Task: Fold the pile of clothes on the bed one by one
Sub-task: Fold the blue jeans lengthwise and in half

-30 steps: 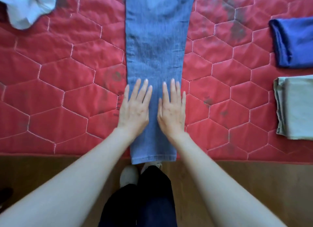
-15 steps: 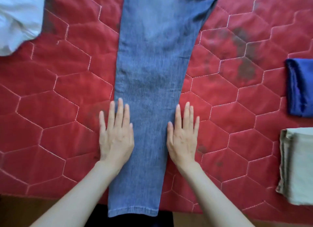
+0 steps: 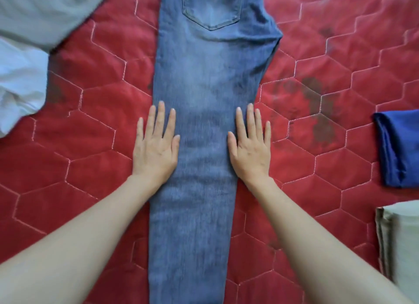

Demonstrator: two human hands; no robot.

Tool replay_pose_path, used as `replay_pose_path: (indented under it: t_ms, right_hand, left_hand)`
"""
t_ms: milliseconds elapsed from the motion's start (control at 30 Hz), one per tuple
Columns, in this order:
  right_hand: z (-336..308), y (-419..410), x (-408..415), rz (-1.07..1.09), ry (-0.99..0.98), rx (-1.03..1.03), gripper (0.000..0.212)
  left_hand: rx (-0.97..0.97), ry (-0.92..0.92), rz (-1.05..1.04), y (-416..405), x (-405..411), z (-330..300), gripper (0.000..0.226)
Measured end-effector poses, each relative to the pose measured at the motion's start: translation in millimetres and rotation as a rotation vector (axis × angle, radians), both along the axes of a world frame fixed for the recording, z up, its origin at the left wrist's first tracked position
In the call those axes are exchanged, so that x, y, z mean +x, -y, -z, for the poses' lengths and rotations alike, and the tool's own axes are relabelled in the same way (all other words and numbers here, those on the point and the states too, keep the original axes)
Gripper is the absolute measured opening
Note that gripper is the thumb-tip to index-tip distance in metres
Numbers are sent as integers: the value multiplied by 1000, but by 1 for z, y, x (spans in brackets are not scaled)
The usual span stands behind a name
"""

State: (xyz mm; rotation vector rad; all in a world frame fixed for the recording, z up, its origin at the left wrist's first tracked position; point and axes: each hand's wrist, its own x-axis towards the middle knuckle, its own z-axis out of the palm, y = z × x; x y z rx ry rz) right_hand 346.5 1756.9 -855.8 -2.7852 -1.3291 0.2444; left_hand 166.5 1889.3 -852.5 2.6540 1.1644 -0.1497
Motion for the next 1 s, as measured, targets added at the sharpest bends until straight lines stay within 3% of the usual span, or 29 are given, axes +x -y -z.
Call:
replay_pose_path:
  t_ms: [133,267,433,667,833,1000]
  right_hand:
    - [-12,-12,2,22,26,21,56]
    - [-20,-93,20,-72,42,101,53]
    - [-6,-151,61,-89,15,-37,53]
    - [3,-61,81,85,24,-9,57]
    - [-8,-8,66,15,-105,58,53]
    - [-21,53,15,-91,-152,146,50]
  left_hand:
    - [32,-46,43,1,12,-11,61]
    - [97,42,161,-37,79,-16,58]
    - [49,6,156,-98,141,2,58]
    - [34,97,129,-101,83,9,60]
    - [-8,38,167,-73,40,-2,62]
    - [-128,120,273,-22,-35,-9,57]
